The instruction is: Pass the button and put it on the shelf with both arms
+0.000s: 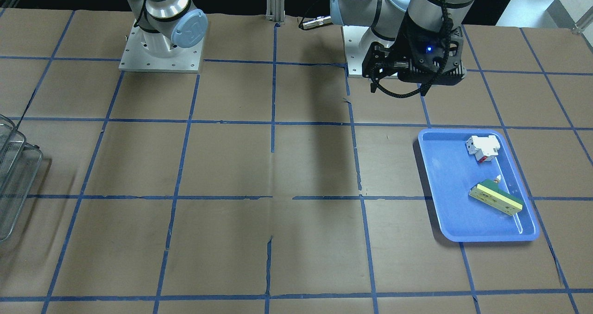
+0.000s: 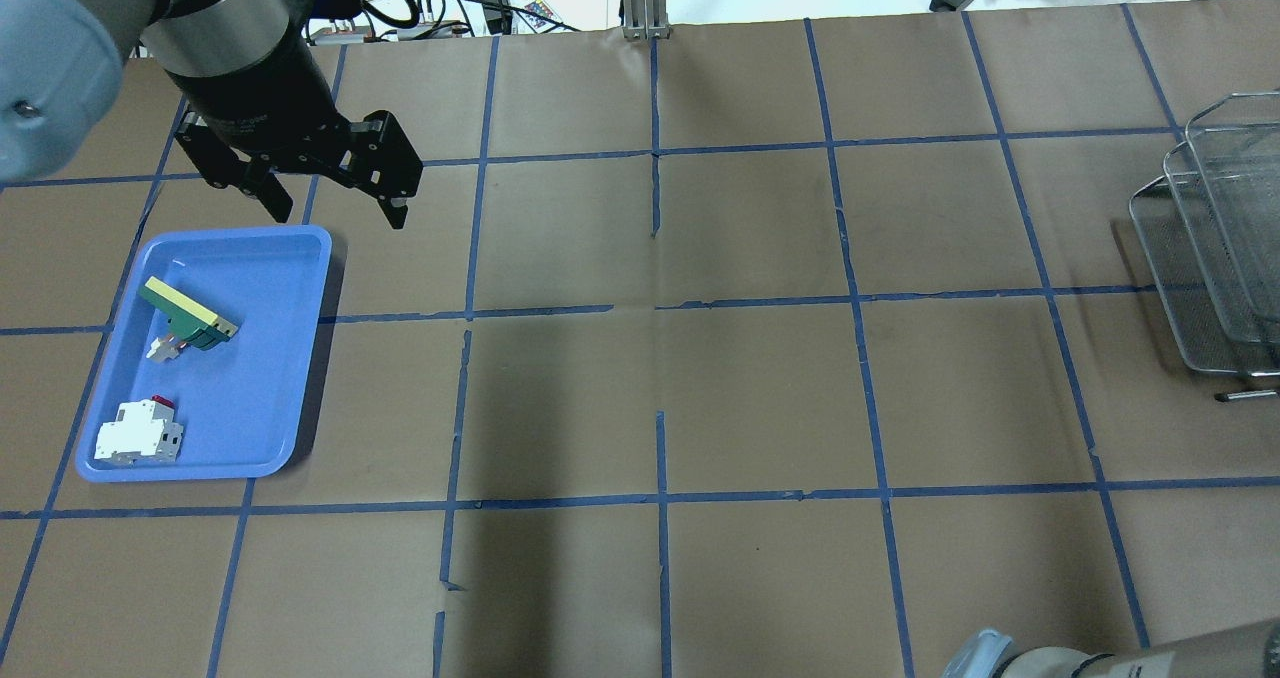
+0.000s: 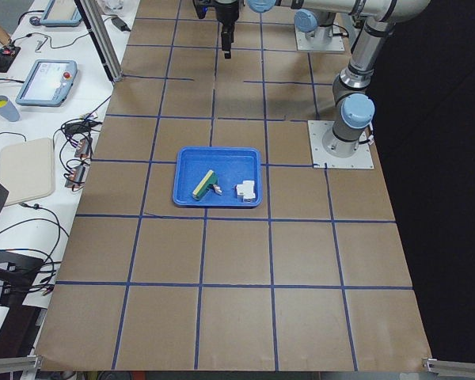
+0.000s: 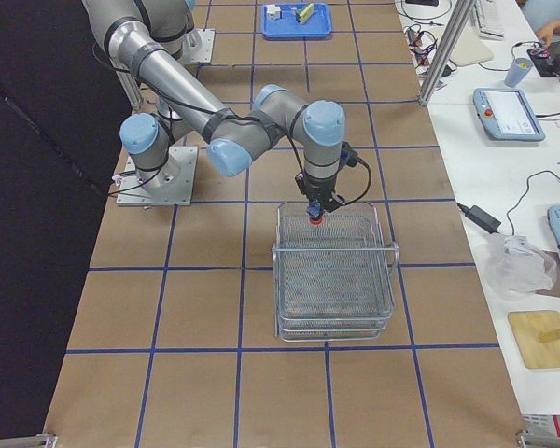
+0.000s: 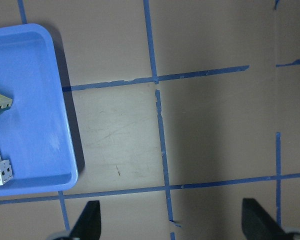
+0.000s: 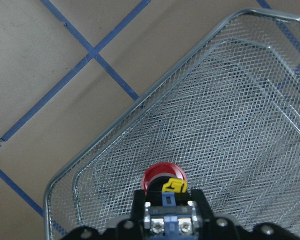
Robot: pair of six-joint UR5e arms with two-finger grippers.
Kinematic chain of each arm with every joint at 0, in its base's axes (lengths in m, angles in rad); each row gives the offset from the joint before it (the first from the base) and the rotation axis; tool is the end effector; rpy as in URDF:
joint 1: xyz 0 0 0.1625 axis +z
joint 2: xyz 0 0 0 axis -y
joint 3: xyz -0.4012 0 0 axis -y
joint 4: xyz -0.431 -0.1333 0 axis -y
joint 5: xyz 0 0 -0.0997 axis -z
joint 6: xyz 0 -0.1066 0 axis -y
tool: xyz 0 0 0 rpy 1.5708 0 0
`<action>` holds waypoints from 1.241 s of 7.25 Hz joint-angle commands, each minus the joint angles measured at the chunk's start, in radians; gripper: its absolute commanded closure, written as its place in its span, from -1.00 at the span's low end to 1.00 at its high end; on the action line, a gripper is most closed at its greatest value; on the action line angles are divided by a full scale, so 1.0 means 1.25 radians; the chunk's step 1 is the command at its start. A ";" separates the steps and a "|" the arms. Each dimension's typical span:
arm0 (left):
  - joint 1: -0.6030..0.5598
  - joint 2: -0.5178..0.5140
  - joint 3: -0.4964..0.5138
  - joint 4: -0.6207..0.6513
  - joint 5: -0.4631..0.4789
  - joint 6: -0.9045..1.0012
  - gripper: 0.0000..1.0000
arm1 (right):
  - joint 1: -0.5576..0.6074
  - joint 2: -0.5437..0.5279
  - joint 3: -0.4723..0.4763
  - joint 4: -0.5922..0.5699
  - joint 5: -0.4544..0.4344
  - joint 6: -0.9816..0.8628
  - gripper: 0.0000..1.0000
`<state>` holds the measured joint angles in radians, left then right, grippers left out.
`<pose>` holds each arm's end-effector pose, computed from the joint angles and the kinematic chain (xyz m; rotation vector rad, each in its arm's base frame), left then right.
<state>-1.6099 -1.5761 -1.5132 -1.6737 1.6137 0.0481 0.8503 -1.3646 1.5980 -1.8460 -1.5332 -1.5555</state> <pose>-0.1492 -0.5213 0.4748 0.1367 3.0949 0.0787 -0.2963 -0.5456 0.3533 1.2656 -2.8500 0.0806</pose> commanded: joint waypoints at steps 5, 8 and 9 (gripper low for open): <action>0.002 -0.001 0.001 0.006 -0.001 0.001 -1.00 | 0.020 0.028 -0.016 0.002 -0.034 0.001 -0.70; 0.008 -0.002 0.001 0.006 0.000 0.004 -1.00 | 0.020 0.017 -0.016 0.005 -0.034 0.007 -1.00; 0.007 -0.002 -0.001 0.006 0.000 0.004 -1.00 | 0.022 -0.013 -0.014 0.041 -0.034 0.082 -1.00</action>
<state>-1.6018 -1.5784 -1.5131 -1.6658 1.6135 0.0530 0.8764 -1.3487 1.5787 -1.8306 -1.5752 -1.5280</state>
